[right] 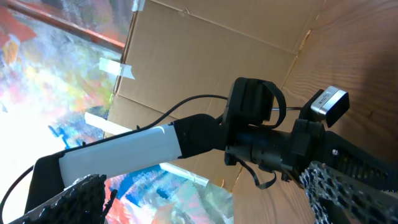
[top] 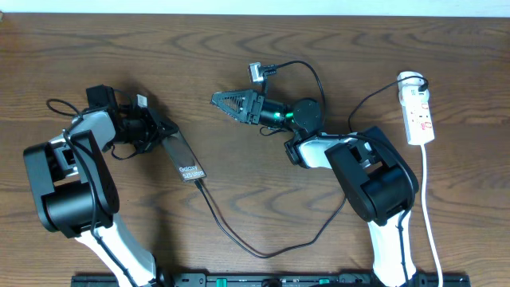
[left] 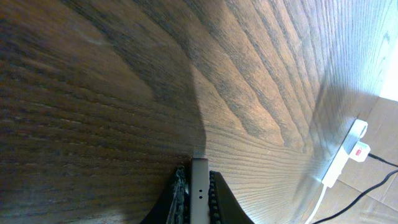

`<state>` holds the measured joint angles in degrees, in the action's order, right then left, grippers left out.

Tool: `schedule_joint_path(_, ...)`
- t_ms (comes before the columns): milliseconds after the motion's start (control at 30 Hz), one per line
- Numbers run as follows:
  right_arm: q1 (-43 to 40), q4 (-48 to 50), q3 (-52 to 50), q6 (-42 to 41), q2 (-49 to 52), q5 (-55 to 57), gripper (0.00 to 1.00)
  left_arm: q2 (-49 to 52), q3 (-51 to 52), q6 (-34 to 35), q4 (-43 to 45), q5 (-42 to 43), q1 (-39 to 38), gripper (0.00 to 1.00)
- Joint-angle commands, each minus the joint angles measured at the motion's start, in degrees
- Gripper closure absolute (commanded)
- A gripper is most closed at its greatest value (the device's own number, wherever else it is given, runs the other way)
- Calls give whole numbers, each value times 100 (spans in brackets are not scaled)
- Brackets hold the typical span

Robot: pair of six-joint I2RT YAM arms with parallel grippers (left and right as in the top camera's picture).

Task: Plug charger to phone and switch on socket
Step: 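Lower the phone with the left gripper toward the table surface, then set the phone flat on the table and open the left gripper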

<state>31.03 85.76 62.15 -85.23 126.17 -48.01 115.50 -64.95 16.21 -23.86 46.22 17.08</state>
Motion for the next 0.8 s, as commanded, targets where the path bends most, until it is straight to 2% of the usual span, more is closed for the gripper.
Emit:
schedule_joint_path(0,-20,15,70,59,15,-17,1,35,173,-96,-70,-238,-17,93)
schedule_joint_path(767,-20,15,70,-2,15,-17,1,35,173,-98,-70,-240,-17,93)
